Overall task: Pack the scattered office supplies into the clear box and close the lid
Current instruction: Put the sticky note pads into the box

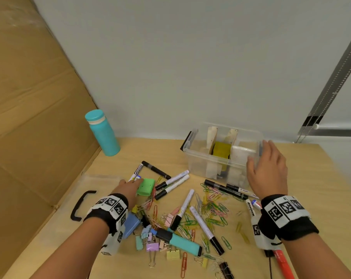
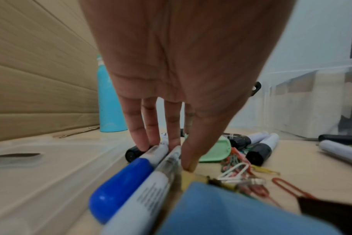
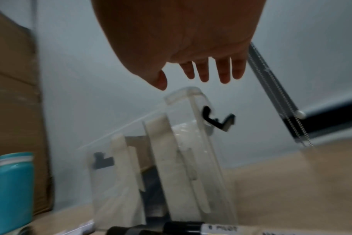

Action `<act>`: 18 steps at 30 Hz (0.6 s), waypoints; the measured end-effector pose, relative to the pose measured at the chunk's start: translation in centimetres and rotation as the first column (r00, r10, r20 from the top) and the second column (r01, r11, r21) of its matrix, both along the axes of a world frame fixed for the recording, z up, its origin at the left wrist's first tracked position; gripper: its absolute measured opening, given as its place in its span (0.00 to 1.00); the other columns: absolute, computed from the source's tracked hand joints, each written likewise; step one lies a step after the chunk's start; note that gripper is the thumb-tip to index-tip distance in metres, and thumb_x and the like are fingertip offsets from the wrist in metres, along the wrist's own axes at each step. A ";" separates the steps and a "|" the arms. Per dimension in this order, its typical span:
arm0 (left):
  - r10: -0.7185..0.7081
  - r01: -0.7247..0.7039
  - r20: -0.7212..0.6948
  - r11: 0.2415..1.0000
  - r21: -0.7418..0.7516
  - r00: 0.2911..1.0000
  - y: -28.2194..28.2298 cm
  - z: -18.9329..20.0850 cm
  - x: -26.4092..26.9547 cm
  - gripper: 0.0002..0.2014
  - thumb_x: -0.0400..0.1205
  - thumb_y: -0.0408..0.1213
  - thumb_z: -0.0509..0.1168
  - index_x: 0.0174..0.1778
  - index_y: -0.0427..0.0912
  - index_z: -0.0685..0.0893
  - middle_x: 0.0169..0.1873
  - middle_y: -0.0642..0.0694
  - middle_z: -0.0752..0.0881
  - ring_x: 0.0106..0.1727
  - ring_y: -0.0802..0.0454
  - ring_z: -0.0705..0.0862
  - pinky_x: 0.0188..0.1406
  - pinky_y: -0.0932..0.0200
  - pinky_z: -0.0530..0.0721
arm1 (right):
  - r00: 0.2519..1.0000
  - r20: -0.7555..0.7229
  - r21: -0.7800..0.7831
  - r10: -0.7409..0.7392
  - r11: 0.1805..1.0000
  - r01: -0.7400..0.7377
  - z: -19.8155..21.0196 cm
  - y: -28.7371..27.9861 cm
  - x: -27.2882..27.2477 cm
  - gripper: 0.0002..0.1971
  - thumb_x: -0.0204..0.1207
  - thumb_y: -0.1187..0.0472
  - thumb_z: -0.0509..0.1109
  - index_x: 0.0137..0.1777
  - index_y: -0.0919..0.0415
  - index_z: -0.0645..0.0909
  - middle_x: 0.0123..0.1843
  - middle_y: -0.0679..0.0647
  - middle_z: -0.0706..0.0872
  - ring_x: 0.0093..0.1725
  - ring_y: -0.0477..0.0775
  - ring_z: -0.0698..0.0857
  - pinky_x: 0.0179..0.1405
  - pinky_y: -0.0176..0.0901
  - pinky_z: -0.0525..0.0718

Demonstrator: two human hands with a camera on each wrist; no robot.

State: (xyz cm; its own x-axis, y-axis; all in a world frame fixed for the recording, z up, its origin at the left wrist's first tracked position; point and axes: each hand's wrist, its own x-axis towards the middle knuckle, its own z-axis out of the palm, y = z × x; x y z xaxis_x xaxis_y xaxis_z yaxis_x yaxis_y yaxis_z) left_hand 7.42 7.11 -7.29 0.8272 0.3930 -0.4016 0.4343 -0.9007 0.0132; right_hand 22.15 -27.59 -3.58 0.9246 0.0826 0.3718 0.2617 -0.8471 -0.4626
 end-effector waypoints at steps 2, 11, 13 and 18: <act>-0.024 0.024 0.014 1.000 -0.009 1.000 0.4 0.0 -0.4 0.32 0.83 0.33 0.58 0.82 0.51 0.55 0.76 0.46 0.72 0.72 0.40 0.67 0.69 0.47 0.73 | 0.989 0.102 -0.033 0.107 0.994 -0.104 1.0 1.1 -2.0 0.28 0.80 0.54 0.61 0.78 0.60 0.61 0.80 0.59 0.62 0.79 0.65 0.62 0.76 0.62 0.65; -0.025 0.027 0.057 0.999 -0.037 0.998 0.5 0.3 -0.9 0.28 0.80 0.34 0.56 0.78 0.52 0.61 0.53 0.40 0.78 0.60 0.39 0.77 0.60 0.45 0.81 | 0.440 -0.094 -0.376 0.893 0.377 -0.847 -1.1 12.8 -12.1 0.11 0.73 0.58 0.66 0.56 0.56 0.80 0.55 0.52 0.82 0.55 0.54 0.80 0.51 0.50 0.85; -0.098 0.097 0.093 0.995 0.009 0.991 0.6 0.5 -0.8 0.28 0.80 0.32 0.59 0.78 0.48 0.62 0.67 0.40 0.75 0.66 0.40 0.73 0.64 0.45 0.78 | 0.299 -0.171 -0.436 0.939 0.200 -0.877 -2.3 15.6 -13.8 0.14 0.69 0.60 0.72 0.55 0.60 0.81 0.52 0.56 0.83 0.51 0.58 0.81 0.44 0.50 0.85; -0.243 0.246 0.123 0.969 -0.006 0.962 1.2 1.0 0.8 0.36 0.76 0.30 0.66 0.80 0.51 0.61 0.76 0.49 0.65 0.73 0.44 0.69 0.70 0.48 0.75 | 0.281 -0.399 -0.397 0.873 0.111 -0.911 -4.2 19.9 -16.0 0.26 0.79 0.62 0.64 0.76 0.67 0.65 0.76 0.66 0.69 0.68 0.68 0.71 0.63 0.61 0.74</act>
State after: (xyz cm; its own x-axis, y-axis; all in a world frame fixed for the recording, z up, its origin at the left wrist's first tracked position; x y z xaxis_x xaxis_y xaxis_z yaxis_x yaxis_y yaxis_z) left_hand 8.23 8.29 -6.27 0.9398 0.1651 -0.2992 0.1947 -0.9782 0.0718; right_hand 6.14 -7.73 -7.74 0.0720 0.9929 -0.0947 0.9849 -0.0858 -0.1503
